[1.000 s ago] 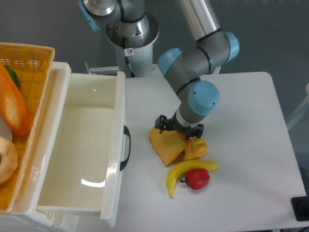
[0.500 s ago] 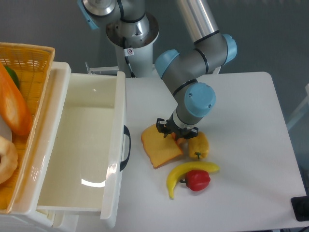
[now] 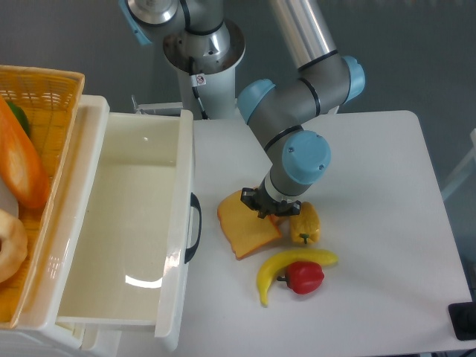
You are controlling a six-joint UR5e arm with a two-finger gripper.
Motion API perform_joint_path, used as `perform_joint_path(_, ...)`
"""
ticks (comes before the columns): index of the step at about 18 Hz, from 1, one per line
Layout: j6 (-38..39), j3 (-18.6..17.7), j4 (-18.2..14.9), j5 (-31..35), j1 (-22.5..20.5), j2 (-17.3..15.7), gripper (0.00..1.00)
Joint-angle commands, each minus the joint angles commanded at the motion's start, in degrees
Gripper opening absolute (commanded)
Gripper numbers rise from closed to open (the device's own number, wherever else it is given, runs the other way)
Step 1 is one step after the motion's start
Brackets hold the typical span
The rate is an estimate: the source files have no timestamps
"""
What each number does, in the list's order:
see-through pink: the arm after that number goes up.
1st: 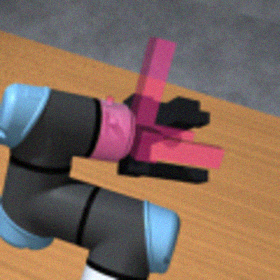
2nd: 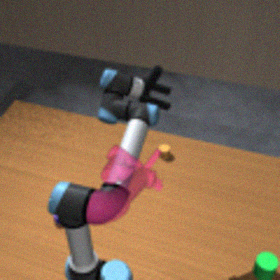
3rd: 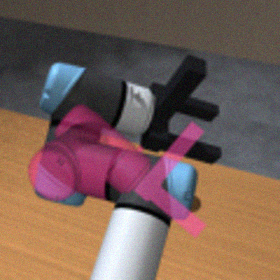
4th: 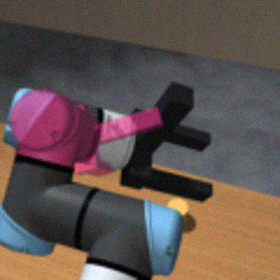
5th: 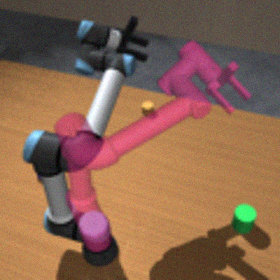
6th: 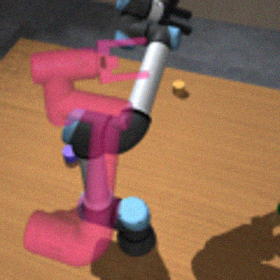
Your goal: Pick up the bread slice
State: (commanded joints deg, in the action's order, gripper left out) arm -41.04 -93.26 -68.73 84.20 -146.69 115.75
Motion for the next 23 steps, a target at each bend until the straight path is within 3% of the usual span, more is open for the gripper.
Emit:
perform_joint_path(1,0.2,1.0,0.1,0.2,0.0,0.5,1.0)
perform_joint_path(23,3.5,-1.9,0.5,0.2,1.1,2.1,1.0)
